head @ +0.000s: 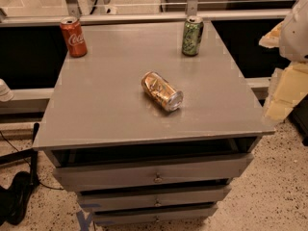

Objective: Pick green can

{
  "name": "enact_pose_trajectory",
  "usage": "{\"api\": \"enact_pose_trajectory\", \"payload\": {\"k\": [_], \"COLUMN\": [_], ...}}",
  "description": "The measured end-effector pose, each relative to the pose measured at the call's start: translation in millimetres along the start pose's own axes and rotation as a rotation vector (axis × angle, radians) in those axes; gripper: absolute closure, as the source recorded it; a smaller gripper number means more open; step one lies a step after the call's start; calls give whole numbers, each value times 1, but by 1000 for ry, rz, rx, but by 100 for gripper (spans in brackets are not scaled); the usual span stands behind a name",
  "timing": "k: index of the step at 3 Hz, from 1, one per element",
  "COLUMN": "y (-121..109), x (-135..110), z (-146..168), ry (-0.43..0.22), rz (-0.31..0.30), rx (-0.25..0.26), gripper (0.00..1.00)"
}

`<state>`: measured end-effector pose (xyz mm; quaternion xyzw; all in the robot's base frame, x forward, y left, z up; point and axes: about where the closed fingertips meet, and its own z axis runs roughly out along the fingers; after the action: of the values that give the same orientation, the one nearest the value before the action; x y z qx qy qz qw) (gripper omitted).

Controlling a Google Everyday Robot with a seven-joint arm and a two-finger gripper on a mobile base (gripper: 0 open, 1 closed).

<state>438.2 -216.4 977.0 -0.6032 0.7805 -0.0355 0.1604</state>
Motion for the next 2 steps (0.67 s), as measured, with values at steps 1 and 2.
{"api": "enact_pose_trajectory", "payload": {"k": [1,2], "y": [-2,-19], "x": [0,1], "z": [-1,10], "ry": [-7,-65], "rz": [-1,10], "rx": [13,48], "gripper": [0,0]}}
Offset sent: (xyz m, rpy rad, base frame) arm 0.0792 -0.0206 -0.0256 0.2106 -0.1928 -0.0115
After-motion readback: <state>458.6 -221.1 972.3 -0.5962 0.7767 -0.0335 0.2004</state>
